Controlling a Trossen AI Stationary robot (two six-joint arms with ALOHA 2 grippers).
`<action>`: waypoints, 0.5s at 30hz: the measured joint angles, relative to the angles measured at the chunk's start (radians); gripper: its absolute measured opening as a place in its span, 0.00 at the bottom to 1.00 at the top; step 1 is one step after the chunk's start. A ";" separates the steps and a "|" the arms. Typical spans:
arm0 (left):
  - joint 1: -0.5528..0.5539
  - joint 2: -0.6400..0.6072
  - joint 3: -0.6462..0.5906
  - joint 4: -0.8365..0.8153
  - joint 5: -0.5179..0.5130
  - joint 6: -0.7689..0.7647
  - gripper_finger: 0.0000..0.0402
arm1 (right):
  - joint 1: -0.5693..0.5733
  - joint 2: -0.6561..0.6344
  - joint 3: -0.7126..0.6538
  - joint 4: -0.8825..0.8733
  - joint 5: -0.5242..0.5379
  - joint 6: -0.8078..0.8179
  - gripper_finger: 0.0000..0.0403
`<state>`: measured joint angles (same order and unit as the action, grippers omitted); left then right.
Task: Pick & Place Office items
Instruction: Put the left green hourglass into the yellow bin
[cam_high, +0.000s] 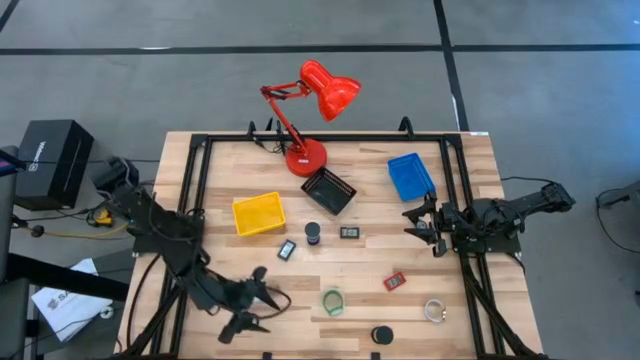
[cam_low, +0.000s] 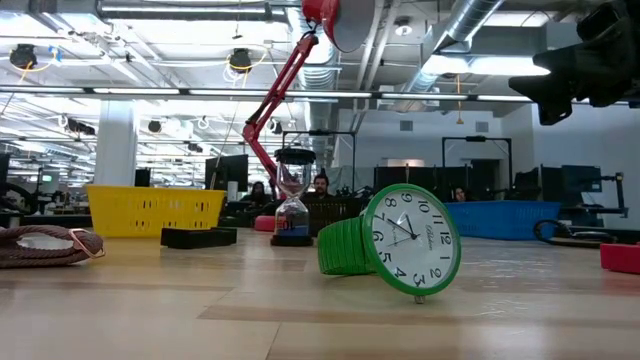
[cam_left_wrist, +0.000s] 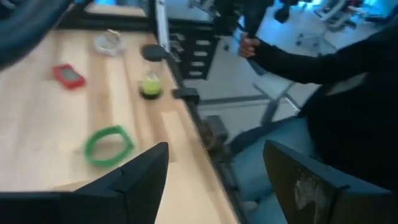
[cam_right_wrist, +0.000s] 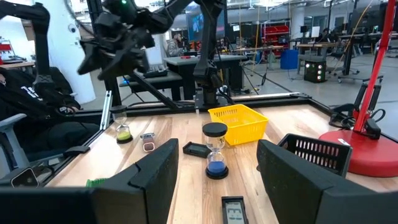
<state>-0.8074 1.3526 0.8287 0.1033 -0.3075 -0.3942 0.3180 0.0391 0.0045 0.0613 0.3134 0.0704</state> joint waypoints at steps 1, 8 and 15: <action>0.000 0.013 0.025 -0.039 0.009 -0.020 0.65 | 0.000 0.000 0.000 0.000 0.000 0.000 0.52; 0.000 0.070 0.170 -0.458 0.035 -0.256 0.65 | 0.000 0.000 0.000 0.000 0.000 0.000 0.52; -0.025 0.172 0.170 -0.510 0.146 -0.404 0.64 | 0.000 0.000 0.000 0.000 0.000 0.000 0.52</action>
<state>-0.8320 1.5241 0.9989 -0.4063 -0.1619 -0.7983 0.3180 0.0391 0.0045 0.0616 0.3131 0.0708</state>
